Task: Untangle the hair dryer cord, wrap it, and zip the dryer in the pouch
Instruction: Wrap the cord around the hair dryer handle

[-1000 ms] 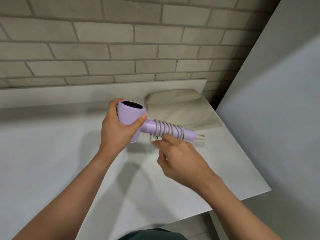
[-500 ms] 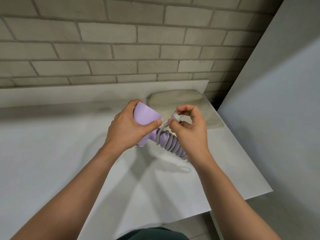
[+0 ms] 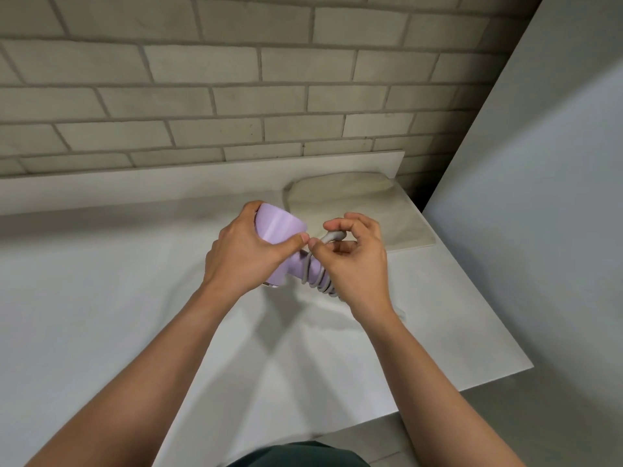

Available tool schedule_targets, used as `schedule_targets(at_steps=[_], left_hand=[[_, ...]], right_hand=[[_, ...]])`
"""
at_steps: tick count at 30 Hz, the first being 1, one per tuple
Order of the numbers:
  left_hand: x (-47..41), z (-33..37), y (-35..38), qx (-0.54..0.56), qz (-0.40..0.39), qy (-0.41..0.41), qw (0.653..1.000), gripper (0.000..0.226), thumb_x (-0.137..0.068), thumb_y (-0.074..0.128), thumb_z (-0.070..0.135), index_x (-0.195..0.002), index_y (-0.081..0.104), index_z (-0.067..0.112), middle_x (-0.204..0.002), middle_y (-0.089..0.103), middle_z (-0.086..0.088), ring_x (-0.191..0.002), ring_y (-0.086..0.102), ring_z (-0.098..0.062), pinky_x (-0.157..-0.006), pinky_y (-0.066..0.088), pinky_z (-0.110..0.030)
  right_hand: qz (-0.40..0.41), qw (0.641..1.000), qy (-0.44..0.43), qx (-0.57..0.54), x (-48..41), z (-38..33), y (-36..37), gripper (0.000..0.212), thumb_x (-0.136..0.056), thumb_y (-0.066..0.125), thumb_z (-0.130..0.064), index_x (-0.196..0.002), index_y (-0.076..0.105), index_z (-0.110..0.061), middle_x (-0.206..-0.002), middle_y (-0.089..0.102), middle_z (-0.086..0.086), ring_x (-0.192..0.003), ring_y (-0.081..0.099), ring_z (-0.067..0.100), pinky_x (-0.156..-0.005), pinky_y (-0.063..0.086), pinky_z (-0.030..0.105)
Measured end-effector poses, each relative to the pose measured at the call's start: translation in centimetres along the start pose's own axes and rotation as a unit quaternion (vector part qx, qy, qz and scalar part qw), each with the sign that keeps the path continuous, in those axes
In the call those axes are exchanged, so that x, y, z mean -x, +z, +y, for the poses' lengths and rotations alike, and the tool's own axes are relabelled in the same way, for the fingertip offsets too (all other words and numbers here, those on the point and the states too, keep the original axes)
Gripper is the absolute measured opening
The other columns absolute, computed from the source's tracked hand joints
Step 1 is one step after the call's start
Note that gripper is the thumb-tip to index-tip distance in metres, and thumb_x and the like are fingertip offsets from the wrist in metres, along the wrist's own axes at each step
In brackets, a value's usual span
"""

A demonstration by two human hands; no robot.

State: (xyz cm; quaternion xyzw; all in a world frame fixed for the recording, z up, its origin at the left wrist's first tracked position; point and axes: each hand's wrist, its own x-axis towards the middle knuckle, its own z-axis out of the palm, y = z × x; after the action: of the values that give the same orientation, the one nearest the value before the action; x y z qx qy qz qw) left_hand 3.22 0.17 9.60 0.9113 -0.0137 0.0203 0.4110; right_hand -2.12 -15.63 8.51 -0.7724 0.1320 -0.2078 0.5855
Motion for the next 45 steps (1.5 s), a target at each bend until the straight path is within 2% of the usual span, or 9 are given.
schedule_targets(at_steps=[12, 15, 21, 24, 27, 34, 39, 42, 45], left_hand=[[-0.8, -0.5, 0.7, 0.030, -0.027, -0.027, 0.999, 0.072, -0.057, 0.073, 0.080, -0.116, 0.054, 0.042, -0.107, 0.064, 0.019, -0.099, 0.065, -0.018, -0.083, 0.059, -0.044], [-1.1, -0.5, 0.6, 0.025, -0.021, -0.030, 0.999, 0.073, -0.056, 0.071, 0.080, -0.116, 0.054, 0.042, -0.109, 0.065, 0.016, -0.101, 0.064, -0.020, -0.084, 0.059, -0.044], [-1.1, -0.7, 0.5, 0.016, -0.015, -0.039, 0.999, 0.074, -0.057, 0.069, 0.079, -0.117, 0.053, 0.041, -0.109, 0.064, 0.015, -0.101, 0.064, -0.022, -0.087, 0.057, -0.044], [-1.1, -1.1, 0.6, 0.023, -0.017, -0.047, 0.998, 0.076, -0.057, 0.069, 0.079, -0.120, 0.053, 0.040, -0.111, 0.063, 0.014, -0.102, 0.063, -0.023, -0.088, 0.057, -0.045], [-1.2, -1.3, 0.6, 0.032, -0.023, -0.051, 0.998, 0.077, -0.057, 0.070, 0.079, -0.120, 0.054, 0.039, -0.111, 0.064, 0.014, -0.102, 0.063, -0.021, -0.088, 0.057, -0.045], [-0.9, -2.0, 0.9, 0.041, -0.044, -0.068, 0.996, 0.074, -0.055, 0.071, 0.079, -0.116, 0.055, 0.038, -0.108, 0.064, 0.016, -0.101, 0.065, -0.019, -0.088, 0.057, -0.044], [-0.8, -2.1, 1.0, 0.047, -0.054, -0.077, 0.994, 0.073, -0.056, 0.072, 0.079, -0.113, 0.057, 0.037, -0.106, 0.065, 0.017, -0.098, 0.066, -0.017, -0.087, 0.058, -0.043], [-1.0, -2.1, 0.8, 0.061, -0.060, -0.084, 0.993, 0.076, -0.054, 0.071, 0.079, -0.115, 0.058, 0.035, -0.107, 0.065, 0.017, -0.101, 0.065, -0.017, -0.089, 0.057, -0.043], [-1.4, -2.3, 0.3, 0.085, -0.067, -0.099, 0.989, 0.078, -0.054, 0.071, 0.076, -0.117, 0.059, 0.031, -0.110, 0.066, 0.014, -0.102, 0.066, -0.016, -0.087, 0.057, -0.042]], right_hand=[[-0.064, 0.996, -0.042, 0.047, -0.7, 0.6, -1.0, 0.042, -0.087, 0.077, -0.005, -0.125, 0.066, -0.020, -0.139, 0.042, -0.014, -0.080, 0.071, 0.005, -0.073, 0.052, 0.013], [-0.037, 0.993, -0.087, 0.075, -0.5, 1.0, -0.6, 0.047, -0.088, 0.078, -0.008, -0.122, 0.051, -0.026, -0.128, 0.038, -0.020, -0.098, 0.071, 0.015, -0.082, 0.056, 0.027], [0.007, 0.981, -0.101, 0.168, -0.2, 1.6, -0.4, 0.051, -0.085, 0.085, -0.026, -0.107, 0.039, -0.024, -0.123, 0.028, -0.010, -0.068, 0.066, 0.014, -0.064, 0.057, 0.039], [0.032, 0.971, -0.109, 0.211, 0.2, 1.8, -0.2, 0.046, -0.085, 0.085, -0.032, -0.099, 0.042, -0.025, -0.115, 0.028, -0.011, -0.065, 0.055, 0.010, -0.060, 0.045, 0.031], [0.040, 0.973, -0.116, 0.198, 0.5, 2.0, 0.0, 0.036, -0.085, 0.085, -0.032, -0.092, 0.052, -0.021, -0.108, 0.031, -0.011, -0.069, 0.055, 0.006, -0.066, 0.050, 0.032], [0.031, 0.947, -0.195, 0.253, 0.1, 3.7, 0.7, 0.016, -0.086, 0.083, -0.024, -0.086, 0.075, -0.010, -0.098, 0.059, 0.000, -0.076, 0.060, 0.018, -0.064, 0.041, 0.026], [0.019, 0.938, -0.224, 0.262, 0.6, 4.2, 1.1, 0.010, -0.092, 0.075, -0.018, -0.101, 0.075, -0.012, -0.105, 0.064, 0.003, -0.074, 0.060, 0.017, -0.060, 0.046, 0.029], [-0.061, 0.925, -0.238, 0.291, 0.9, 3.9, 0.3, 0.031, -0.098, 0.066, -0.035, -0.119, 0.071, -0.013, -0.121, 0.061, 0.003, -0.087, 0.066, 0.026, -0.070, 0.056, 0.038], [-0.150, 0.876, -0.237, 0.392, 1.6, 4.1, -0.6, 0.074, -0.086, 0.070, -0.060, -0.144, 0.052, -0.017, -0.145, 0.048, -0.001, -0.108, 0.062, 0.025, -0.086, 0.051, 0.039]])
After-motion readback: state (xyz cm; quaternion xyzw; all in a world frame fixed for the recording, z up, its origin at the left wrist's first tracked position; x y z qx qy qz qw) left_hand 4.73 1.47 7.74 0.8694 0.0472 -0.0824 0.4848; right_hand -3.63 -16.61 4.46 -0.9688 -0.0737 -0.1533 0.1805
